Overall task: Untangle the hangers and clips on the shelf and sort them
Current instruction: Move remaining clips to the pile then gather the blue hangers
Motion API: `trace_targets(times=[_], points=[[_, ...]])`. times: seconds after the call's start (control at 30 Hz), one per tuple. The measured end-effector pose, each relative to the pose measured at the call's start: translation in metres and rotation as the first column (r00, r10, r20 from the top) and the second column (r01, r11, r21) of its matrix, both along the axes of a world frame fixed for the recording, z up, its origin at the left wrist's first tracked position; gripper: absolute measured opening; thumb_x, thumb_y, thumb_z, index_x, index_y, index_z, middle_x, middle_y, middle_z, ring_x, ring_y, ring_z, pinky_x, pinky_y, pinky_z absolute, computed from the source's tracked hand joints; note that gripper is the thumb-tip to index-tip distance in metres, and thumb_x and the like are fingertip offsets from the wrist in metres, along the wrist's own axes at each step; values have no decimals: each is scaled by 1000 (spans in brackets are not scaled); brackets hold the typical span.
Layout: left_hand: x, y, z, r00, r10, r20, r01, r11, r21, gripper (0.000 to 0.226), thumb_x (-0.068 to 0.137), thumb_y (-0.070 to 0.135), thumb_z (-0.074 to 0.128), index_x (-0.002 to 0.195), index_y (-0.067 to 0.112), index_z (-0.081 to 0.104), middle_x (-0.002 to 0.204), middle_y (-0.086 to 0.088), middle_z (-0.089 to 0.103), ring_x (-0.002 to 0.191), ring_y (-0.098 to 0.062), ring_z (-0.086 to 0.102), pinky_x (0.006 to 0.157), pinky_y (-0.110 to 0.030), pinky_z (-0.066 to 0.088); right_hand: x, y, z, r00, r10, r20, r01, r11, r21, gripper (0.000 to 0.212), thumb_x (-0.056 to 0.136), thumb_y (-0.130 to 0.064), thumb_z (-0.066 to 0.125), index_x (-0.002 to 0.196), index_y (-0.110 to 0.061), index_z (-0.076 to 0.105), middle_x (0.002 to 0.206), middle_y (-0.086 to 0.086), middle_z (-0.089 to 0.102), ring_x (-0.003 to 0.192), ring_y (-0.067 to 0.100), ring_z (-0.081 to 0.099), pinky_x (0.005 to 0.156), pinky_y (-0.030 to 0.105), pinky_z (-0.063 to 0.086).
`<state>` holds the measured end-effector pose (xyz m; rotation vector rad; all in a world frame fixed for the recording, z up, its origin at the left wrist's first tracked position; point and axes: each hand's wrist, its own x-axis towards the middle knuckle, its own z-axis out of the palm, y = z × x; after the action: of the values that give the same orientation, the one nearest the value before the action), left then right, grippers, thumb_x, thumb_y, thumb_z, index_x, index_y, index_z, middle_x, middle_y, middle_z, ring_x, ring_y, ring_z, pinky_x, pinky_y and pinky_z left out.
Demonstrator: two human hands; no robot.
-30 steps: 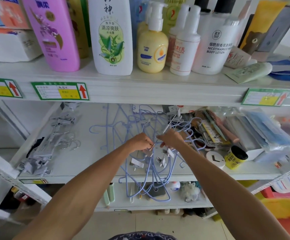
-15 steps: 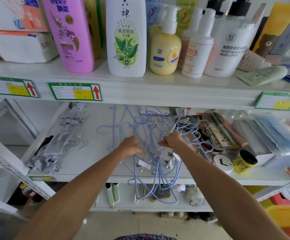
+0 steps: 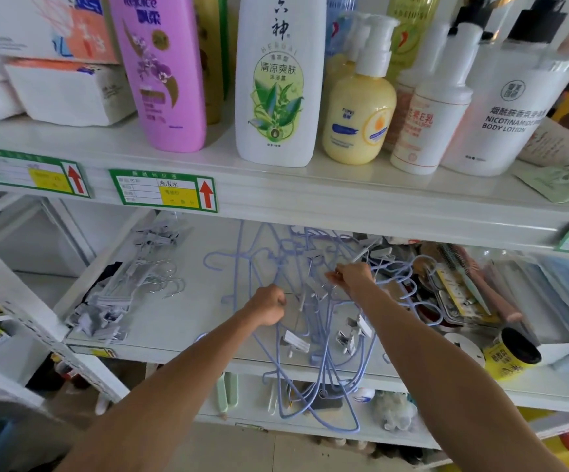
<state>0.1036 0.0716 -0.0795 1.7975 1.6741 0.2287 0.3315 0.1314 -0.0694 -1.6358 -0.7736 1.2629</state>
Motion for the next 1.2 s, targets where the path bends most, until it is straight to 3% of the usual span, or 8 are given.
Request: trace_targets(times=[0.17, 0.3, 0.43, 0.67, 0.8, 0.9, 1.07, 1.2], points=[[3, 1, 1, 997, 62, 35, -62, 998, 6, 28, 77, 8, 68, 105, 15, 69, 113, -15, 66, 101, -30, 66, 85, -33, 56, -14, 18, -2, 975, -149, -163, 141, 988, -59, 9, 93, 3, 60, 87, 3, 54, 62, 17, 69, 54, 21, 71, 60, 33, 62], [5, 6, 3, 995, 82, 60, -84, 996, 29, 32, 78, 6, 68, 109, 11, 70, 114, -15, 68, 104, -29, 66, 88, -33, 55, -24, 24, 5, 961, -180, -210, 175, 984, -40, 17, 93, 1, 59, 77, 3, 59, 67, 17, 65, 54, 19, 66, 56, 31, 61], [10, 12, 4, 995, 86, 49, -88, 995, 37, 34, 79, 5, 67, 112, 10, 71, 116, -15, 69, 108, -28, 66, 90, -34, 55, -15, 22, 5, 992, -122, -39, 120, 991, -52, 27, 95, -8, 59, 68, -5, 63, 59, 9, 60, 39, 12, 46, 39, 22, 38], [20, 16, 9, 1000, 5, -24, -4, 999, 32, 28, 81, 9, 66, 108, 8, 74, 112, -16, 71, 108, -27, 66, 87, -31, 55, -4, 25, 4, 994, -83, 69, 84, 996, -14, 28, 95, -13, 60, 67, -9, 61, 62, 7, 56, 42, 13, 37, 40, 23, 26], [20, 22, 7, 998, -34, -48, 34, 999, 10, 27, 77, 7, 59, 99, 0, 72, 96, -20, 74, 89, -28, 73, 78, -36, 61, -2, 35, 8, 990, -93, 103, 95, 995, -14, 29, 97, -8, 51, 69, -9, 59, 59, 4, 54, 42, 12, 34, 35, 17, 23], [20, 22, 6, 998, -30, -62, 31, 999, 8, 29, 76, 10, 52, 94, -2, 71, 84, -21, 74, 71, -29, 74, 70, -38, 62, 3, 41, 12, 980, -46, 195, 71, 989, -128, 35, 100, -10, 37, 70, -6, 53, 57, 8, 53, 34, 13, 34, 34, 14, 21], [32, 24, 7, 950, 39, -311, 44, 966, 254, 43, 89, 32, 52, 123, 8, 58, 123, -16, 62, 114, -34, 61, 92, -36, 48, 3, 37, 20, 959, 143, 243, -92, 973, -210, 30, 102, -4, 30, 76, -4, 45, 66, 15, 60, 27, 11, 51, 29, 14, 36], [49, 42, -2, 986, 74, -151, -23, 949, 315, 43, 96, 41, 48, 115, 5, 60, 120, -18, 62, 110, -35, 61, 89, -38, 48, 5, 38, 22, 953, 217, 210, -168, 959, -230, 27, 101, 3, 33, 78, 0, 47, 54, 21, 59, 31, 16, 55, 31, 20, 42]])
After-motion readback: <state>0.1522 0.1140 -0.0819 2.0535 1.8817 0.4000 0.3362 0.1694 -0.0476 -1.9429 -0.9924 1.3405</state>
